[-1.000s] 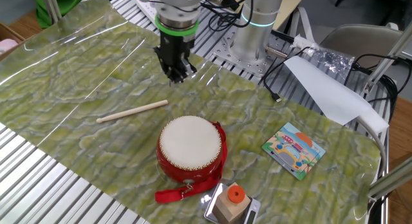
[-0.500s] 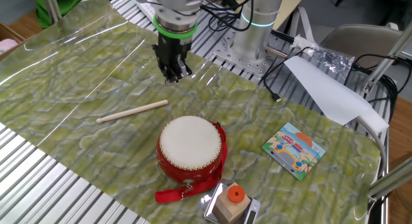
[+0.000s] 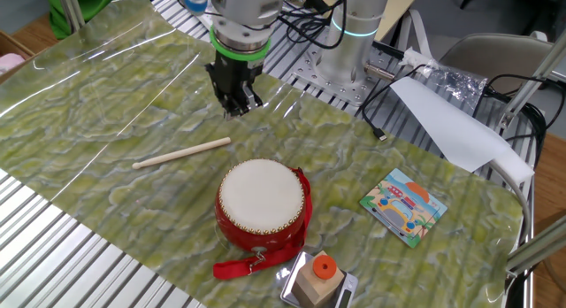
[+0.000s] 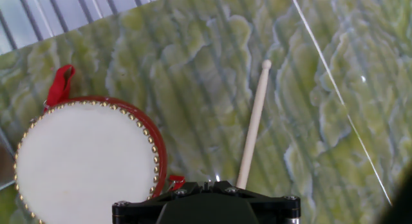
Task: Play the drum
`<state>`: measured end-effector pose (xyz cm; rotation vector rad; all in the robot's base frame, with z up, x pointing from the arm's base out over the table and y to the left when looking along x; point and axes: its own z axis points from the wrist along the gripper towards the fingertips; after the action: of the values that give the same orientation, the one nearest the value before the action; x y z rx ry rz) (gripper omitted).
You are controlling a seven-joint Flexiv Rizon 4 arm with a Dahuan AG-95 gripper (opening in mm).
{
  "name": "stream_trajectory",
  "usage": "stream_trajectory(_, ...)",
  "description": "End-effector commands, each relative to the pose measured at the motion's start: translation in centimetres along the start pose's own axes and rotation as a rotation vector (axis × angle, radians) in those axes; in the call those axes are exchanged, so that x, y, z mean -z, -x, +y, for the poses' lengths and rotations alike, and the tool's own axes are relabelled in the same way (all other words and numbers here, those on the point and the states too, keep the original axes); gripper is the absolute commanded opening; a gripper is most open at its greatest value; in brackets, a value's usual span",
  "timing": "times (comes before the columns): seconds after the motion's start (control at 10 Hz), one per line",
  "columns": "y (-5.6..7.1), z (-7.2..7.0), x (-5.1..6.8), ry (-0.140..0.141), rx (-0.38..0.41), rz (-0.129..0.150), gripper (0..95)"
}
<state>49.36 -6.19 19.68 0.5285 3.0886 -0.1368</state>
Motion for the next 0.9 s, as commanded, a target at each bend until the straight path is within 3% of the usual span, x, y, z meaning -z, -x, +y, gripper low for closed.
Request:
stream_trajectory(0.1, 0.00, 0.07, 0.00, 0.093, -0.012, 0.050, 0.0)
stream_trajectory(0.4, 0.05, 0.07, 0.02, 0.057, -0.051, 0.040, 0.0)
stream_trajectory(0.6, 0.05, 0.07, 0.02, 0.059, -0.068, 0.045, 0.0)
stream_trajectory(0.9, 0.05, 0.07, 0.02, 0.053, -0.170, 0.053, 0.0)
